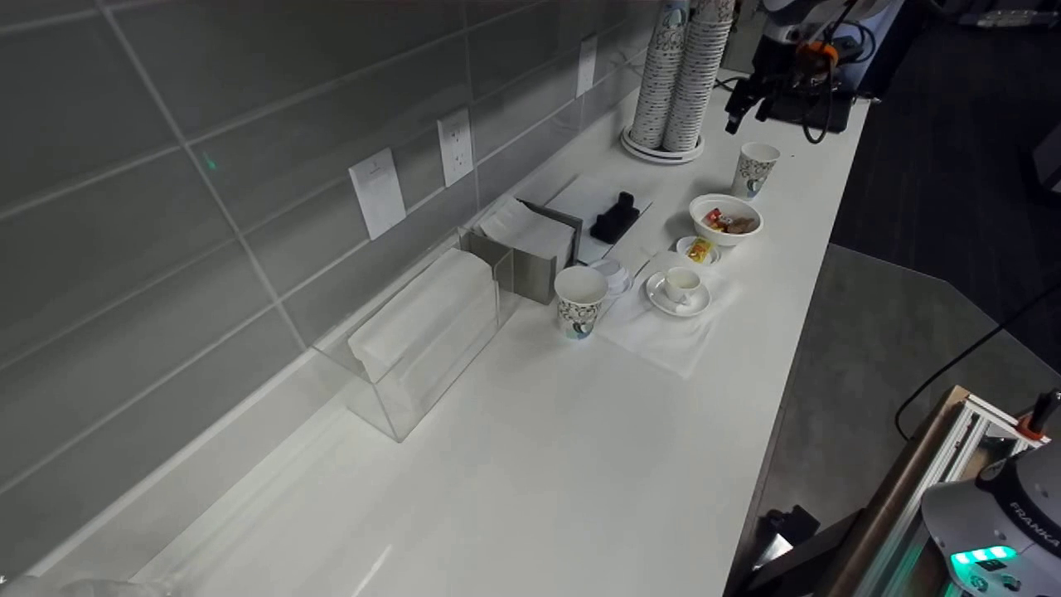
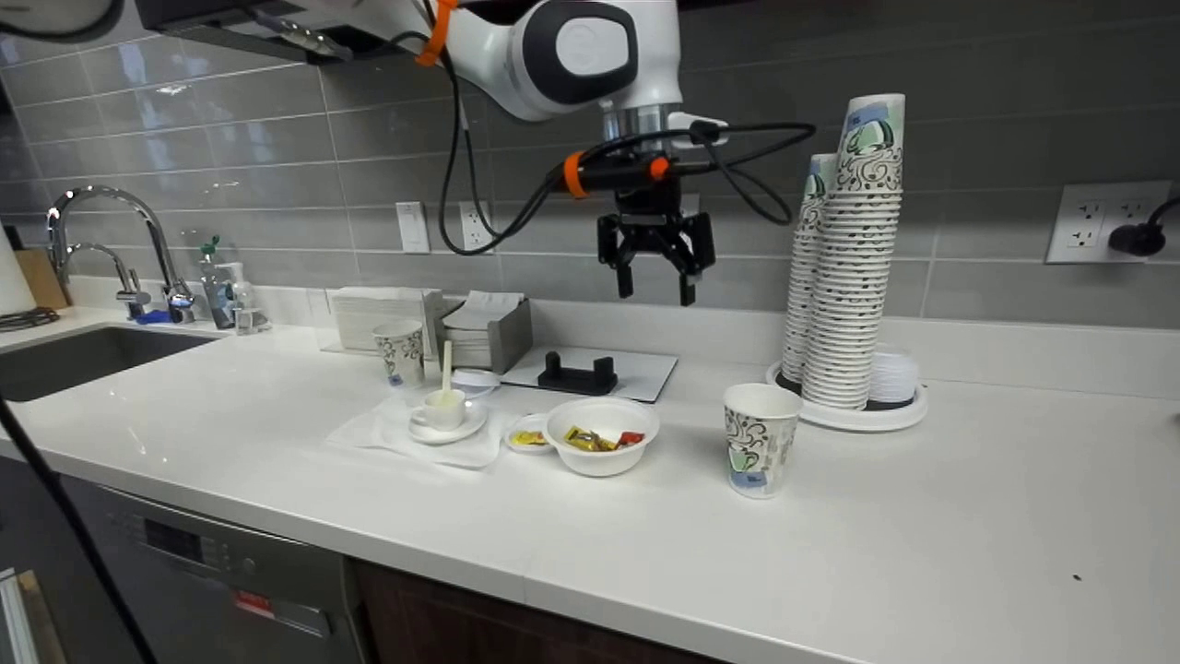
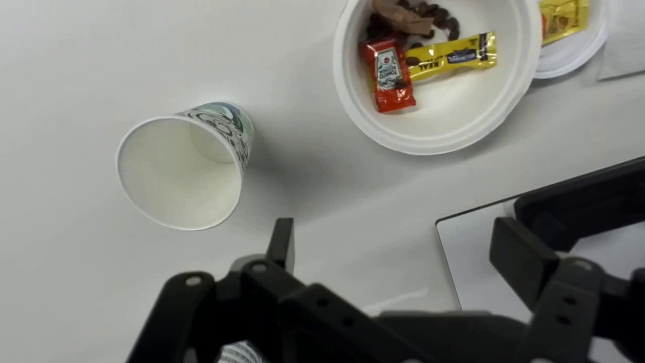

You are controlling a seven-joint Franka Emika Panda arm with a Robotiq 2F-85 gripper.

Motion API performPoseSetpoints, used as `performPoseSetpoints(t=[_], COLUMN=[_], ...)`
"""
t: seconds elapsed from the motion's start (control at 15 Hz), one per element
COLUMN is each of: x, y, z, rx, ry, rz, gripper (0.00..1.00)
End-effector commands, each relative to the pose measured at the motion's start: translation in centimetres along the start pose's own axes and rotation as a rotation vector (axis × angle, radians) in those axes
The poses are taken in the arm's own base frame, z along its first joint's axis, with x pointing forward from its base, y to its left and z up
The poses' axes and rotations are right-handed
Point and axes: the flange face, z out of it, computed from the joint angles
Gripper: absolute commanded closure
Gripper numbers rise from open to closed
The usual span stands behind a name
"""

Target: Pour the contents in the coffee cup into the bowl on the right.

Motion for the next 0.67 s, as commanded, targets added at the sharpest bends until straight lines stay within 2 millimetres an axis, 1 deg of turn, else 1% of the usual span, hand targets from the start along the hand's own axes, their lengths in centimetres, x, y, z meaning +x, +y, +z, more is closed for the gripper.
performPoseSetpoints(t=[0.0, 0.13, 0.2, 0.27, 0.33, 0.47, 0.6], x=[-4.4, -7.6, -9.1, -5.1, -5.9, -5.9, -5.7], y=[-2.4, -3.3, -3.6, -2.5, -2.7, -2.6, -2.7], z=[-2.2, -2.7, -2.9, -2.0, -2.3, -2.5, -2.0], rx=[-0.022, 0.016, 0.048, 0.021, 0.031, 0.032, 0.031], ry=[0.022, -0.059, -0.073, -0.046, -0.051, -0.046, -0.052], rz=[0.075, 0.112, 0.118, 0.095, 0.098, 0.098, 0.096], gripper=[0.00, 0.00, 0.00, 0.00, 0.00, 0.00, 0.00])
